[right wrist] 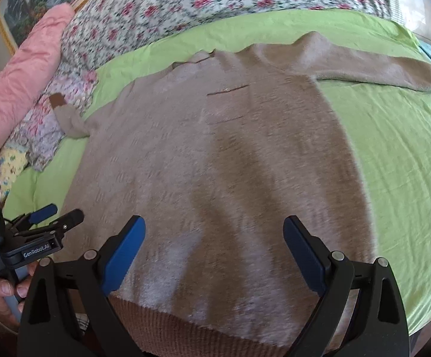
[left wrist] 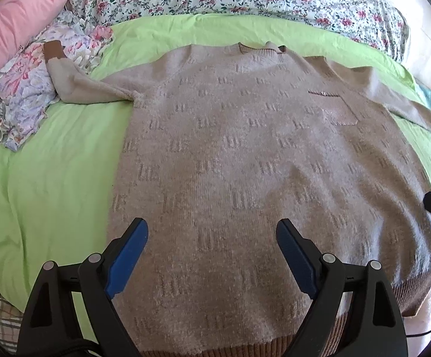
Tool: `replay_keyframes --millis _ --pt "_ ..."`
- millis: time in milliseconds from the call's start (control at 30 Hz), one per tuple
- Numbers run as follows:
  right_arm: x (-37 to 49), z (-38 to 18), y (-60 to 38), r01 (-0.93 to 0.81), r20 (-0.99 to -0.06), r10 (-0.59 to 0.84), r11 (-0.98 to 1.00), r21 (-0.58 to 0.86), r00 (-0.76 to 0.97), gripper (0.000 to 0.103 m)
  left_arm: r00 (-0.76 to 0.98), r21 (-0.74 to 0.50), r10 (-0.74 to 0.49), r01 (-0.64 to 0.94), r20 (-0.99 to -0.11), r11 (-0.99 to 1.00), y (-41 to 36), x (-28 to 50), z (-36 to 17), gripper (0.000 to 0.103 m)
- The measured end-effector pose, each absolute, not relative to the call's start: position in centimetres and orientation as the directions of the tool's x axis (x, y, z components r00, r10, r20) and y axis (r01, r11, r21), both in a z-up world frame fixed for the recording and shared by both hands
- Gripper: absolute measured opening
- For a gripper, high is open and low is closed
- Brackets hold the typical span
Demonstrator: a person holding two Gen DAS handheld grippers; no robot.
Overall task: Fold small clothes
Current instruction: 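Grasp the brown cuff of the sweater sleeve with the right gripper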
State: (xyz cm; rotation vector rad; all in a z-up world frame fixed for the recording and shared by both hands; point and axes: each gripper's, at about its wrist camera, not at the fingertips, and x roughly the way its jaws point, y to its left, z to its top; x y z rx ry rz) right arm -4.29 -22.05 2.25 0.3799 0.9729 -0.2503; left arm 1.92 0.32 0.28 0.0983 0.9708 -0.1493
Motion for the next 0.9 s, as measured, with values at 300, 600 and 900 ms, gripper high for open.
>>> replay_keyframes --millis 300,600,900 --pt "-6.4 4.4 -30.6 0.53 -0.806 -0.166 0.823 0.204 0.568 0.094 0.541 0.005 -0.077 0.149 -0.837 0.989 0.3 5.5 1.0 0.089" --pt "-7.9 5.6 -43.4 0.685 -0.766 -0.316 0.696 0.214 0.56 0.094 0.59 0.046 -0.039 0.129 -0.806 0.991 -0.2 11.2 1.8 0.089" --pt "-8.4 5.3 -59.2 0.813 -0.744 -0.423 0.512 0.275 0.518 0.079 0.561 0.05 -0.04 0.144 -0.827 0.988 -1.5 16.4 0.9 0.089"
